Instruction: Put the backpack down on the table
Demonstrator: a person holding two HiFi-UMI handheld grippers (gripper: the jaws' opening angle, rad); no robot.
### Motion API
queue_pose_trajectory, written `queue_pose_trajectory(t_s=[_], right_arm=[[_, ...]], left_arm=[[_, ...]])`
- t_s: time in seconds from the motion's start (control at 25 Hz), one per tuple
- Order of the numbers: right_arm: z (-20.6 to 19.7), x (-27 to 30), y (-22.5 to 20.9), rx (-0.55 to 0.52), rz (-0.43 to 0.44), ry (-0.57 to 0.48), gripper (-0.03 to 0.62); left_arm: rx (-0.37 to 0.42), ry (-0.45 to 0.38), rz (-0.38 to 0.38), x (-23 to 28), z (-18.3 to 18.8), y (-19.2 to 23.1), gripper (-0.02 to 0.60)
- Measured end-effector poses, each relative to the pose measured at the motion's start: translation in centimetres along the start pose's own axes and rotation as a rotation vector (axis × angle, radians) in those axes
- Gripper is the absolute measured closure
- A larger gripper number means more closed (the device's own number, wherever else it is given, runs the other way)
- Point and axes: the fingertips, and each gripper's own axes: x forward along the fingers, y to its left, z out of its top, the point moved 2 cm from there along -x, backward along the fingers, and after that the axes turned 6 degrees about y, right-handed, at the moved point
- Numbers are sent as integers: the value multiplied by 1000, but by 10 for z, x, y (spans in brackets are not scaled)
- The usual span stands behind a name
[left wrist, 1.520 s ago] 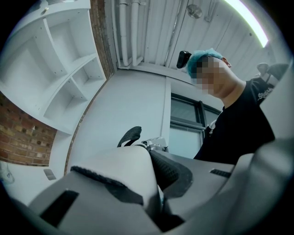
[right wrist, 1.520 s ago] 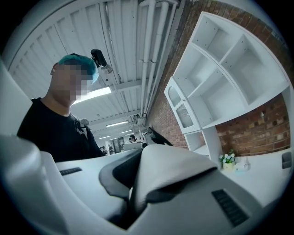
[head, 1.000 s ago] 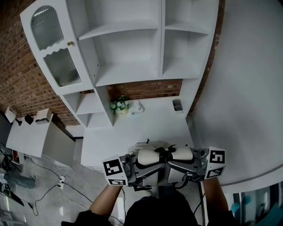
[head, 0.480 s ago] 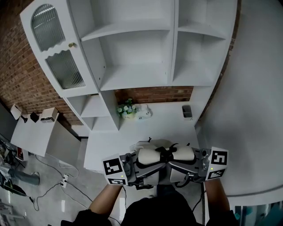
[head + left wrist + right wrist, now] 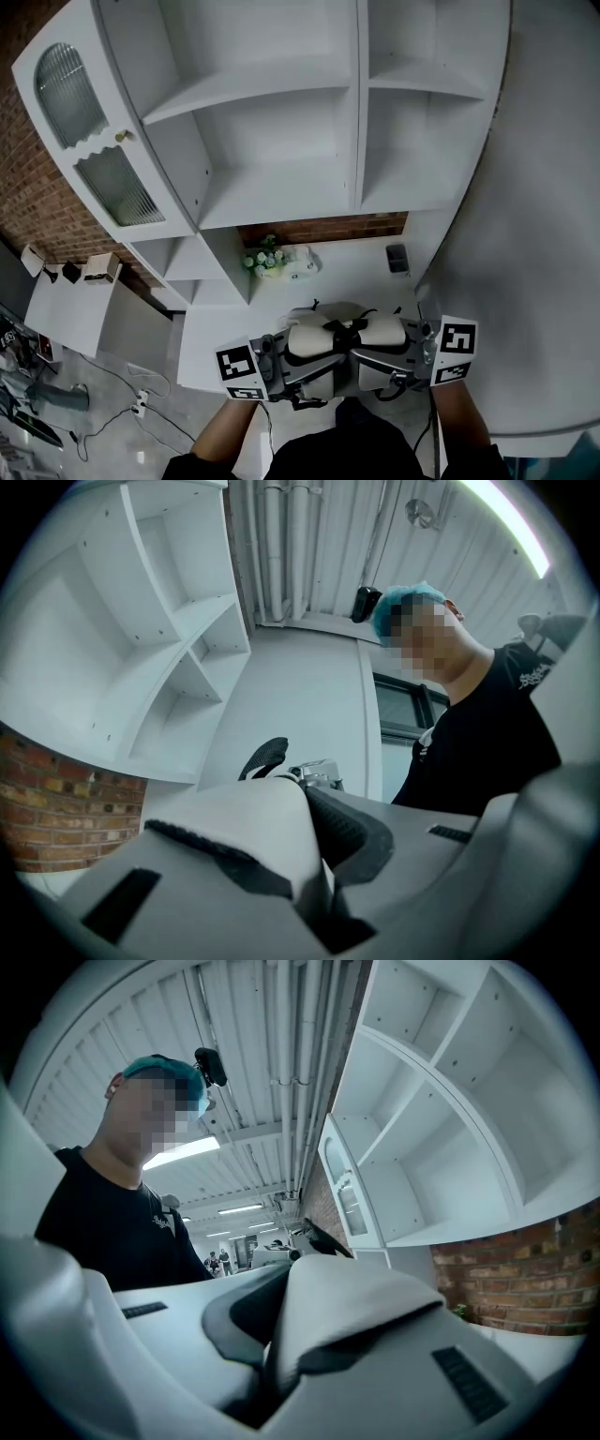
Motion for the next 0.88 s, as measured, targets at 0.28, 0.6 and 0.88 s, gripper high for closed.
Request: queue_pose_trajectory(t_s=[0.28,0.6,0.88], right_arm=[[10,-7,-54,28,19,1,556],[17,-16,-111,34,53,10,556],[23,-29,-159,23,70,15,556]], left_arm=[[-7,5,36,12,6,53,528],[-17,17,80,25,9,108,528],[-5,28,124,42,12,154,528]])
